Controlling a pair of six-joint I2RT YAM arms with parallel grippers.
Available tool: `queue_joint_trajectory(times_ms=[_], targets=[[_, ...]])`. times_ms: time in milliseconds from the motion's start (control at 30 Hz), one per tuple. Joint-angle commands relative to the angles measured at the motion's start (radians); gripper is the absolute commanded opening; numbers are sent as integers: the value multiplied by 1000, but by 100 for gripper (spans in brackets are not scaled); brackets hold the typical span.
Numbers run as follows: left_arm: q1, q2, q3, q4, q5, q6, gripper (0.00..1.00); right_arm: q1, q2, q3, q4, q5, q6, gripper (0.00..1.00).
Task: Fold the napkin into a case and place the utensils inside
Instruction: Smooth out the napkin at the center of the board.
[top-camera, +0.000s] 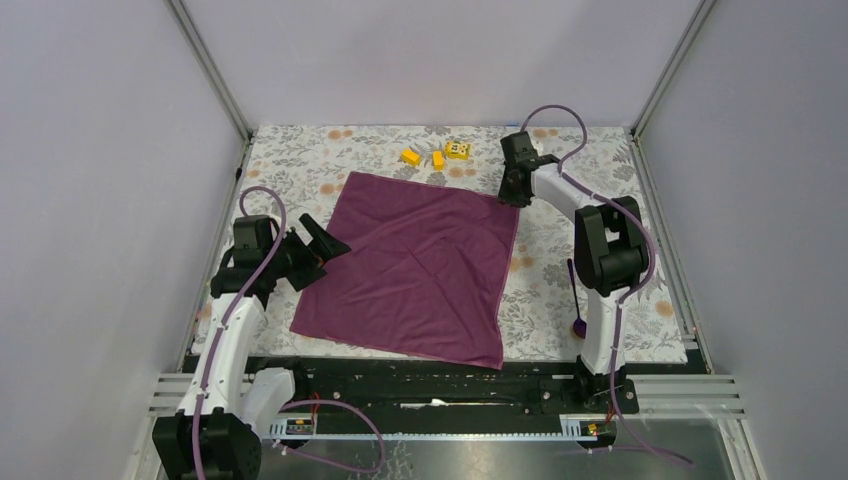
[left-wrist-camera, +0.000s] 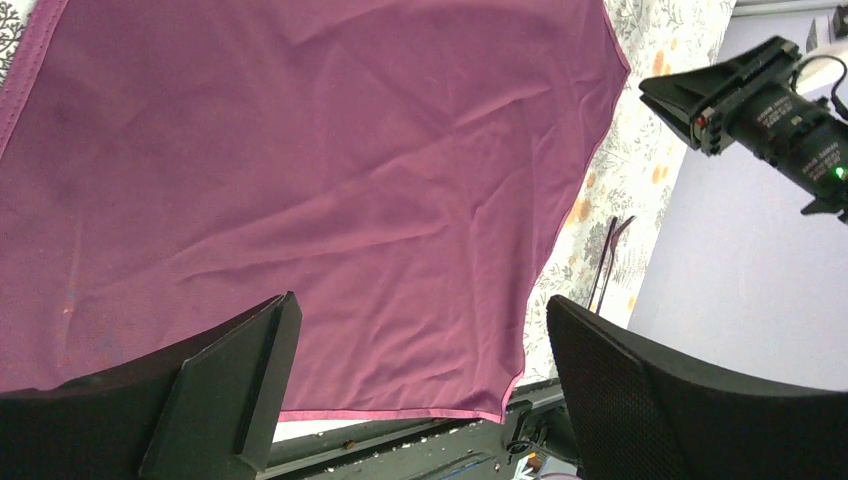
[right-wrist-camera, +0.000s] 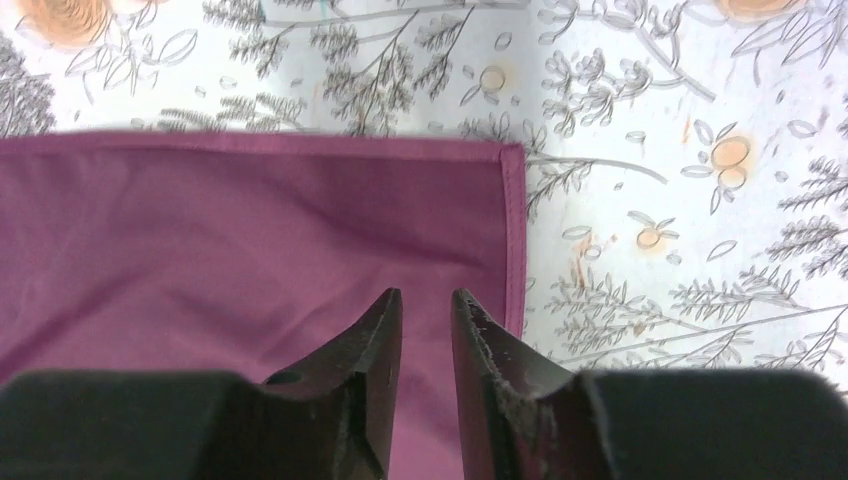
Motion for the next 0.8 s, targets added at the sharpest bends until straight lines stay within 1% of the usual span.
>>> queue_joint_trajectory(times_ms=[0,200,367,533,767], targets=[[-5,-26,18,49,40,47,99,-11,65,93,-69,83,-32,31],[-7,-20,59,38,38,81,99,-36,162,130,-65,54,-12,28],[-6,-14,82,32,30,93,99,-58,214,158,-66,67,-5,27],[-6,17,84,48,32,85,99,-82,266,204,-80,71,-18,30],[-8,56,104,100,56,42,99,-115,364,332,-119,44,-17,35]])
